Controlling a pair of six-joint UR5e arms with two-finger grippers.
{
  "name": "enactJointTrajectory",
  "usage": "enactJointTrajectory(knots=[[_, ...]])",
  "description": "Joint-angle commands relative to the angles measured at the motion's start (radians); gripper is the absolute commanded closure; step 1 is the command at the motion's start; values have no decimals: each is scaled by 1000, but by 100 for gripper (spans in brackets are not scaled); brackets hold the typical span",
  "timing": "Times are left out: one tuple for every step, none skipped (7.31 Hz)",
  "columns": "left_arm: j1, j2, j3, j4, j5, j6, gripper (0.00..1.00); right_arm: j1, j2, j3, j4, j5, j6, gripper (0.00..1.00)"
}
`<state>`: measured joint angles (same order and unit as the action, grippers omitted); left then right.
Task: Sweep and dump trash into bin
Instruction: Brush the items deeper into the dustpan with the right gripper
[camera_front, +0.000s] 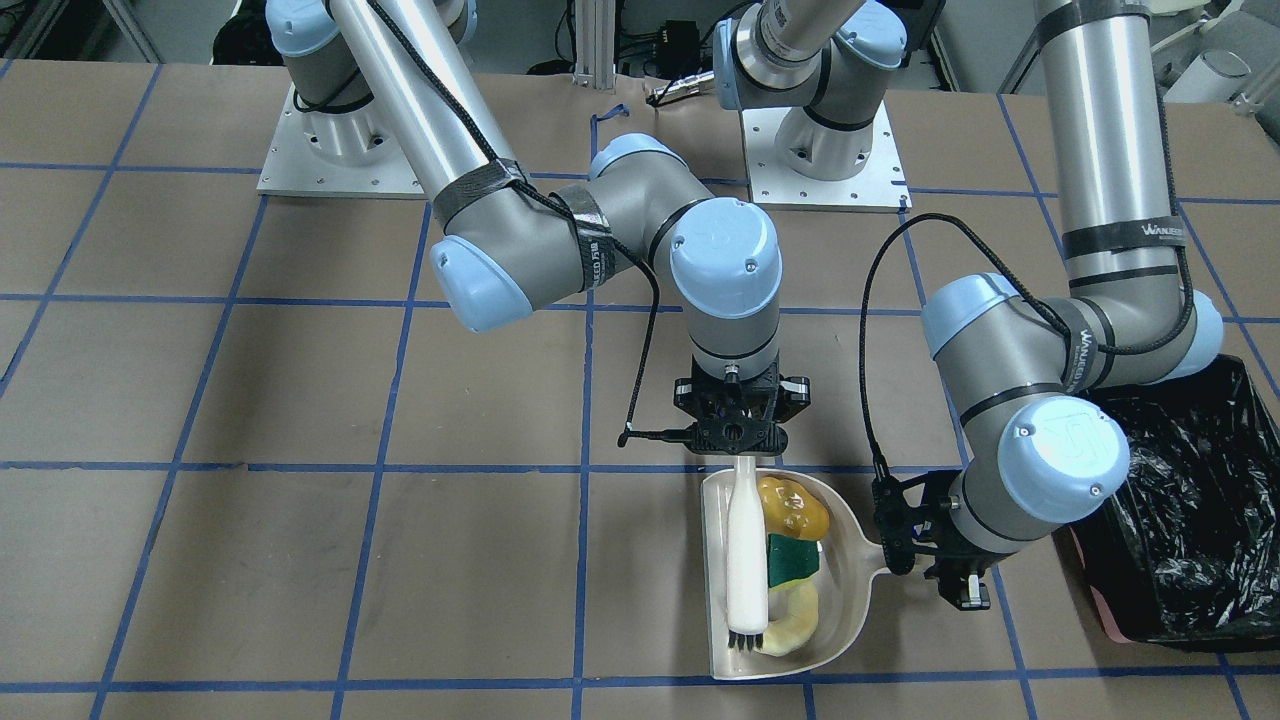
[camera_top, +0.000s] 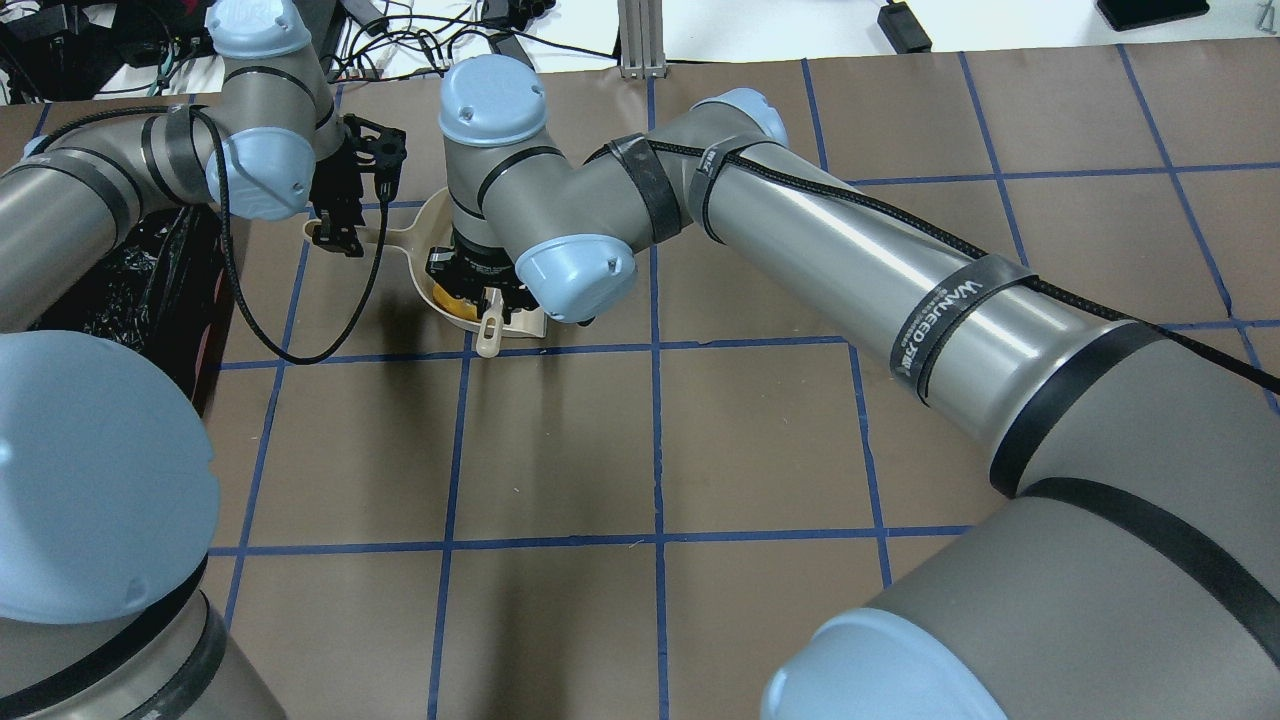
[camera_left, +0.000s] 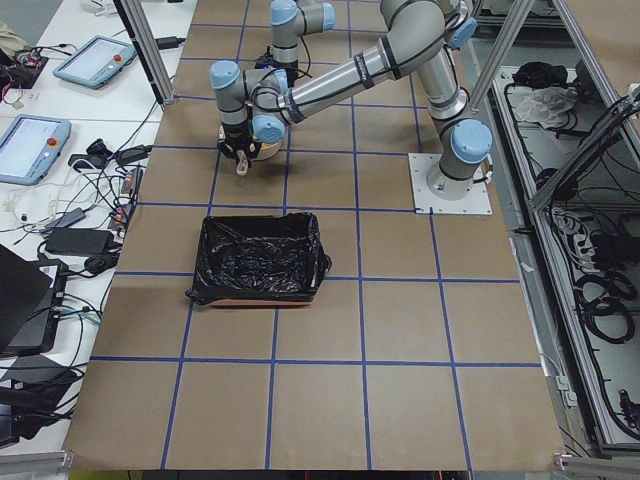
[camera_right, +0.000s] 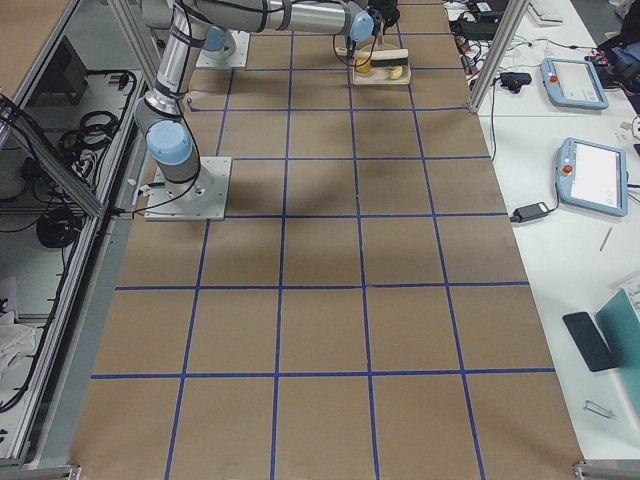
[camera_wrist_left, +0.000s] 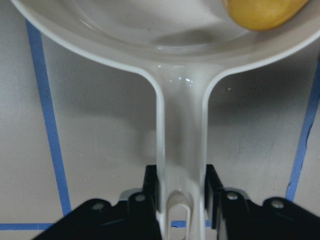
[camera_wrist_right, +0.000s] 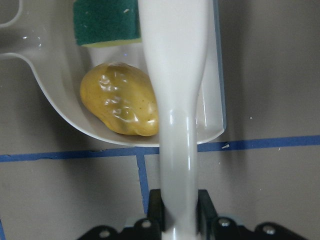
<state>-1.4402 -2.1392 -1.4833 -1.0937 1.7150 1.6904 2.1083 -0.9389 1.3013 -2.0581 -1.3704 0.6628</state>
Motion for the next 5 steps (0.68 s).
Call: enactJointTrajectory(knots=[[0,-1,0,0,0,0,82,14,11,9,-5,-12,-5,100],[0,-1,0,0,0,0,82,7,6,1,2,-15,-24,100],[0,-1,0,0,0,0,82,13,9,6,3,-30,-23,100],[0,-1,0,0,0,0,82,13,9,4,4,-62,-29,100],[0,1,0,0,0,0,82,13,26,6,1,-112,-73,100]])
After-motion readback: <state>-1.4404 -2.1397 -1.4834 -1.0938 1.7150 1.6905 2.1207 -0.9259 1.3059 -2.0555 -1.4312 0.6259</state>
